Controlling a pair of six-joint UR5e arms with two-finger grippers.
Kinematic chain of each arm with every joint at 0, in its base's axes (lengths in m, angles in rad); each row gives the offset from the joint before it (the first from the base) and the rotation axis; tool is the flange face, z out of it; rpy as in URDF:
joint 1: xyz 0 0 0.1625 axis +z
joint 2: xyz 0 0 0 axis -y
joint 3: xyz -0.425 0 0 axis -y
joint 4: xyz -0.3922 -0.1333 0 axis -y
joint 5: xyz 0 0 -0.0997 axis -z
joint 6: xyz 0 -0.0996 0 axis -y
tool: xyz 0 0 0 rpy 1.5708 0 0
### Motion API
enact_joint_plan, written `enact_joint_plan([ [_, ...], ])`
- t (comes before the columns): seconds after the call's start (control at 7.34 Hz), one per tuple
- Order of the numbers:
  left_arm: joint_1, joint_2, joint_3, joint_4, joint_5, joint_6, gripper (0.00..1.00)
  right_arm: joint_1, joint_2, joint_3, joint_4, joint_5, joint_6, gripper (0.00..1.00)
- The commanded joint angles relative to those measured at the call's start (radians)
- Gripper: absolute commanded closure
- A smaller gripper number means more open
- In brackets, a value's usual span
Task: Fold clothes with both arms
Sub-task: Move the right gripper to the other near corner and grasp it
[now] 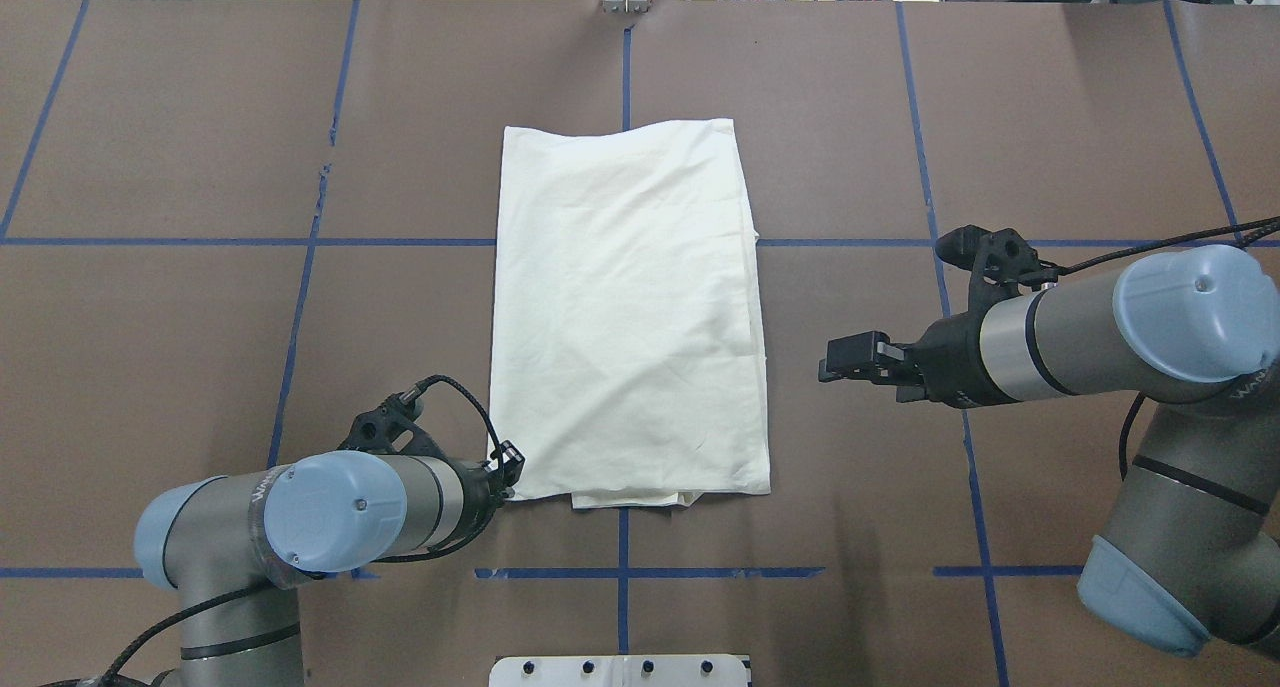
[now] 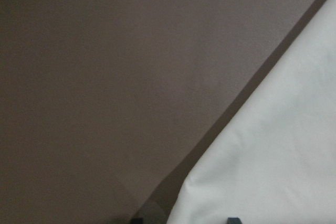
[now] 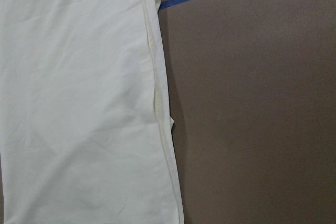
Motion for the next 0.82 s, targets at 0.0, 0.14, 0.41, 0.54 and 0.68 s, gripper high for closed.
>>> enact_joint_plan([
  [0.0, -0.001, 0.001, -0.013, 0.002, -0.007, 0.004, 1.0, 0.002, 0.001, 0.0, 0.0, 0.004, 0.0, 0.0],
  [0.14, -0.001, 0.001, -0.024, 0.004, -0.009, 0.004, 1.0, -0.001, 0.0, -0.008, -0.002, 0.004, 0.002, 0.0],
  [0.41, -0.001, 0.001, -0.035, 0.004, -0.01, 0.039, 1.0, -0.027, 0.027, -0.008, -0.061, -0.005, 0.131, 0.0],
  [0.54, -0.001, 0.001, -0.035, 0.004, -0.012, 0.039, 1.0, -0.073, 0.081, -0.009, -0.136, -0.016, 0.25, 0.0],
  [0.68, -0.001, 0.001, -0.033, 0.004, -0.012, 0.041, 1.0, -0.14, 0.174, -0.014, -0.29, -0.09, 0.327, 0.0],
])
